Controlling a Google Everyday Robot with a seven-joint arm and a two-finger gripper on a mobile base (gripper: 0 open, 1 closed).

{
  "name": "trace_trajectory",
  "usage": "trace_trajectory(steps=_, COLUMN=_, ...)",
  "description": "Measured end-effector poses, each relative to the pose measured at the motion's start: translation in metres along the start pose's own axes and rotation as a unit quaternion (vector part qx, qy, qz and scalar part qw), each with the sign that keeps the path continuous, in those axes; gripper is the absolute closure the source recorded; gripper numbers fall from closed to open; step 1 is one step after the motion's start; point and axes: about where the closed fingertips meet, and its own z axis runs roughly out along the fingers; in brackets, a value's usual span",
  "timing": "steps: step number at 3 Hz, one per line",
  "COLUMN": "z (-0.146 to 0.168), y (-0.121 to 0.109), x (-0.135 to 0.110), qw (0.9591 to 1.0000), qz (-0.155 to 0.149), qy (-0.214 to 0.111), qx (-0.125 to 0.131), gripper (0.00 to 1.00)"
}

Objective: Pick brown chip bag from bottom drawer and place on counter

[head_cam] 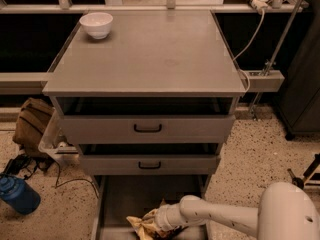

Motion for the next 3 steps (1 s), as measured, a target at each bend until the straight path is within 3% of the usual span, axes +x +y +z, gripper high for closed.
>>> trace_trajectory(steps=1, z=-0.043, y=0.007, x=-0.034, qw=0.9977, qz=-0.043, qy=-0.041, qx=0.033, gripper=1.00)
trace_trajectory(steps=2, z=-0.100, y=0.027, x=-0.078, qw=0.9915, qz=-0.084, qy=-0.070, qx=0.070, gripper=1.00)
trace_trajectory(steps=3, z=-0.153, y=0.052, x=-0.123, qw=0.9826, qz=-0.128, qy=-0.091, qx=0.100, gripper=1.00)
